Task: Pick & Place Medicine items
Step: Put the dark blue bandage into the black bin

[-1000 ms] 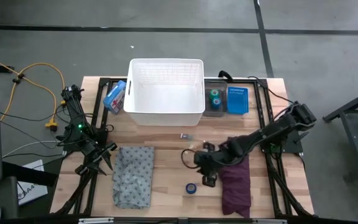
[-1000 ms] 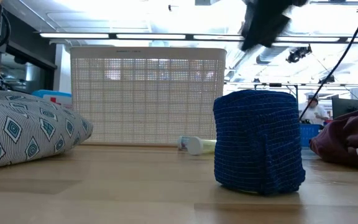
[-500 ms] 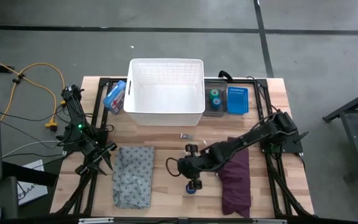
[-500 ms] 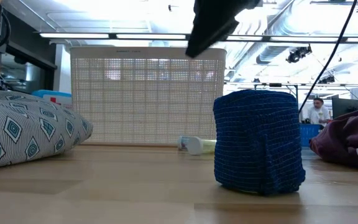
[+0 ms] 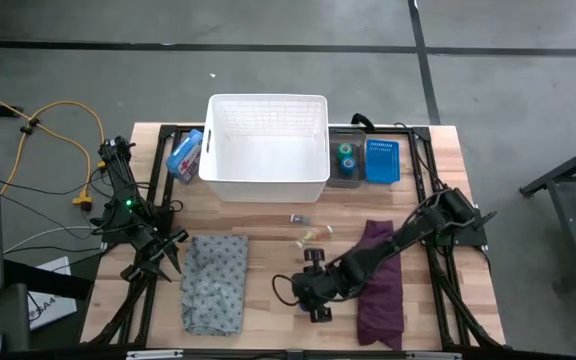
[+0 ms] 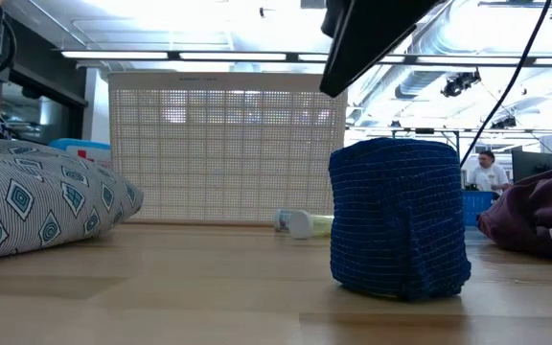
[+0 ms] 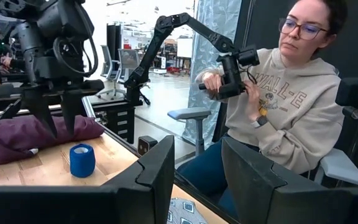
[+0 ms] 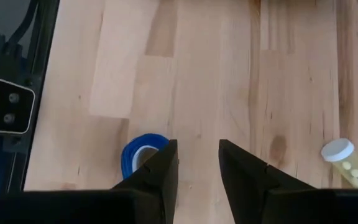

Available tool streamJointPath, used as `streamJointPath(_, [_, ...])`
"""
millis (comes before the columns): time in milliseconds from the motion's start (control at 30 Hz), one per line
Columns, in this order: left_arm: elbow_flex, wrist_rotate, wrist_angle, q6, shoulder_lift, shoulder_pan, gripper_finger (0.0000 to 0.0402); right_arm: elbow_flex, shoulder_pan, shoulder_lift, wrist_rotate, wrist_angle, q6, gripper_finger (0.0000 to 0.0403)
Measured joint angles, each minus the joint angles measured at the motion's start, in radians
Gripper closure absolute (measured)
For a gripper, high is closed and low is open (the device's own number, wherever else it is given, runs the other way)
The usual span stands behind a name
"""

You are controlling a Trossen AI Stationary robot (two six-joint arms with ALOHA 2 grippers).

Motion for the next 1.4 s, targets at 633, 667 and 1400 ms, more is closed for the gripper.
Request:
streamJointPath(633, [0.0,0.0,0.002,0.0,0.0,0.0,0.0274,-0.001,0.016,0.05,-0.018,0.006,0.053,0.0298])
streamJointPath(667, [0.0,0.0,0.002,0.0,0.0,0.0,0.0274,-0.001,0.019,0.05,-0.018,0.005,0.055,0.0298])
streamJointPath(1400, [0.0,0.0,0.004,0.0,0.0,0.0,0.0274,0.0,0.04,0.066,-0.014,0.012,0.109,0.0298])
